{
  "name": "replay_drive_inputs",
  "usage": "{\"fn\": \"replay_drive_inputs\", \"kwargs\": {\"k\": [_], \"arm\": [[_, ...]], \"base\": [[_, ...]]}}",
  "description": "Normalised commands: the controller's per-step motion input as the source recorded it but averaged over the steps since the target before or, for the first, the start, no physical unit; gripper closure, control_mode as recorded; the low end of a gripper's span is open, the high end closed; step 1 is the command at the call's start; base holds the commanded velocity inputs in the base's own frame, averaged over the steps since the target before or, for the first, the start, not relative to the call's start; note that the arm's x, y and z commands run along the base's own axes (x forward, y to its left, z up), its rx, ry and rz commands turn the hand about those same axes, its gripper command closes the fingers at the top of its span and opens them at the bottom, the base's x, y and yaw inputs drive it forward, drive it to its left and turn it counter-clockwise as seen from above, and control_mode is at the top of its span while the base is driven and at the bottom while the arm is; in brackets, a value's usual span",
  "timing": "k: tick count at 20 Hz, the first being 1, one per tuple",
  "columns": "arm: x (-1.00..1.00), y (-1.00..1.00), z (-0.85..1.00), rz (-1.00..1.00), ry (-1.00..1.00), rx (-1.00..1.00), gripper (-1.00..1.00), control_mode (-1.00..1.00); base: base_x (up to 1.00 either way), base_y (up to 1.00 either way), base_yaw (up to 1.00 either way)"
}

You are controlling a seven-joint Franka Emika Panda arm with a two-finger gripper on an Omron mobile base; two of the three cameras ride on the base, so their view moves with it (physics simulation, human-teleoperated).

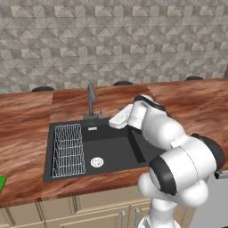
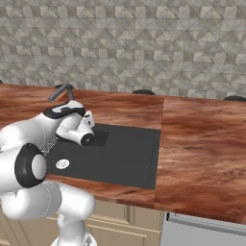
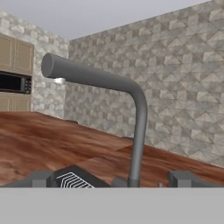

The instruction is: Soak the sponge with water for a few seconds and then drop it inside the sink.

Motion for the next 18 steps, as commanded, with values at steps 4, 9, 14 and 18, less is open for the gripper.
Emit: {"fn": "replay_drive_inputs", "kwargs": {"k": [4,9,14,18], "arm": [[0.09,0.0,0.0,0.01,0.0,0.0,-1.0,-1.0],[0.14,0.0,-0.06,0.0,0.0,0.0,-1.0,-1.0],[0.2,0.0,-0.27,0.0,0.0,0.0,-1.0,-1.0],[0.2,0.0,-0.22,0.0,0.0,0.0,-1.0,-1.0]], "base": [[0.0,0.0,0.0],[0.0,0.0,0.0],[0.0,0.0,0.0],[0.0,0.0,0.0]]}}
